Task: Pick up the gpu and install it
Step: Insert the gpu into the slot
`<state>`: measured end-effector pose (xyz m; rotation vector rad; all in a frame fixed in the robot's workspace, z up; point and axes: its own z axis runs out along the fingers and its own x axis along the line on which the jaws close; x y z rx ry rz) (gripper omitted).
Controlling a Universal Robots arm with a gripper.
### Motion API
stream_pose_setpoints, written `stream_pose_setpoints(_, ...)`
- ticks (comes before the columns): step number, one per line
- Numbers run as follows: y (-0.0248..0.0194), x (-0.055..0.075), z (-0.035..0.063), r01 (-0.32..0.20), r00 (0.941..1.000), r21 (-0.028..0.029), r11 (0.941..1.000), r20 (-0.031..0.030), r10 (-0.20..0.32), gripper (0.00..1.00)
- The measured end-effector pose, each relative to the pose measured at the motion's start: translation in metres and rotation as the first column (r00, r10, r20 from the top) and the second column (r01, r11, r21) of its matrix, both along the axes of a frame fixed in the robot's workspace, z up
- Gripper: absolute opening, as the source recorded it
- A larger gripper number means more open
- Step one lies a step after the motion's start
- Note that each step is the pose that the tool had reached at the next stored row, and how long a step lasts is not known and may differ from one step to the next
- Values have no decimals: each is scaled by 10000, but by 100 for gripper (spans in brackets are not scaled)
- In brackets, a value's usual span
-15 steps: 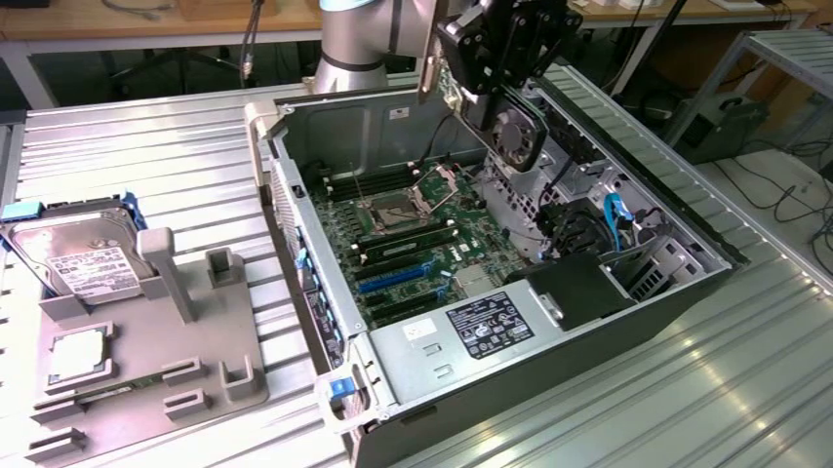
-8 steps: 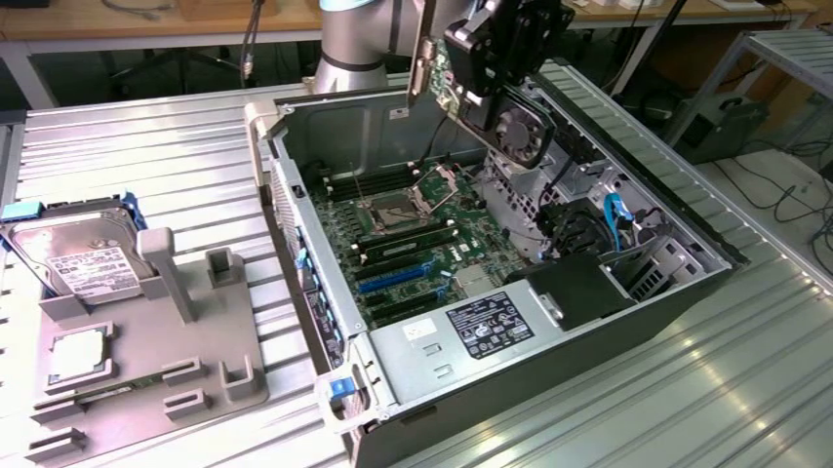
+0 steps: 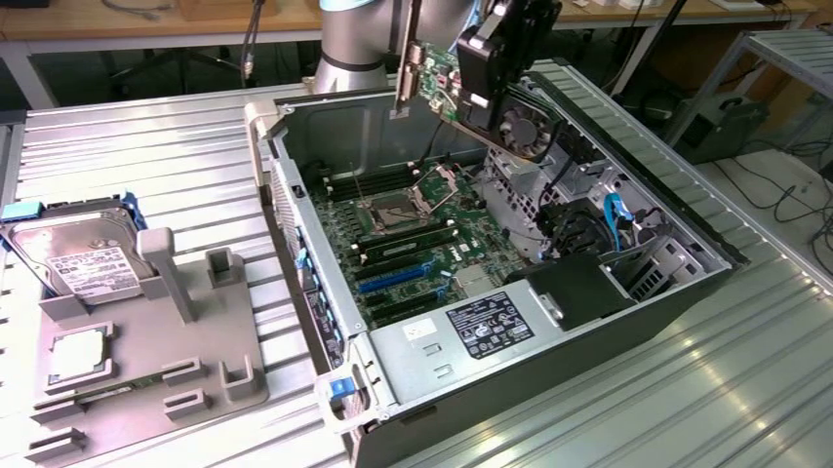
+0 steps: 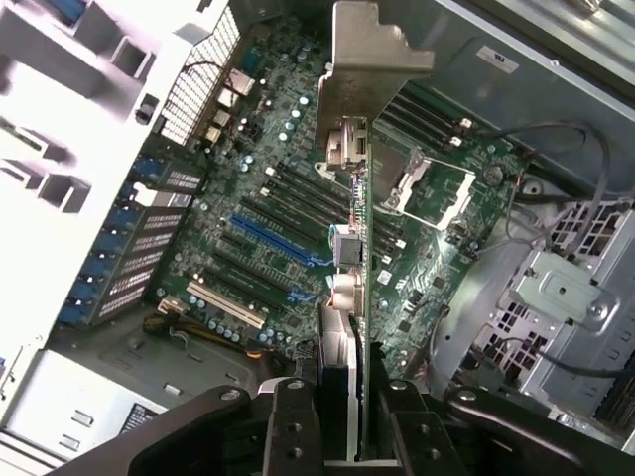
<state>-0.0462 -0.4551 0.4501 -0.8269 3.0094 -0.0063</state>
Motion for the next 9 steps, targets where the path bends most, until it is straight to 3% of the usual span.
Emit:
stream_pose_setpoints(4,0,0,0,-665,9978,0,9978,0,665,28)
stream_pose_setpoints(9,0,0,0,-1670,9860,0,9860,0,1670,28)
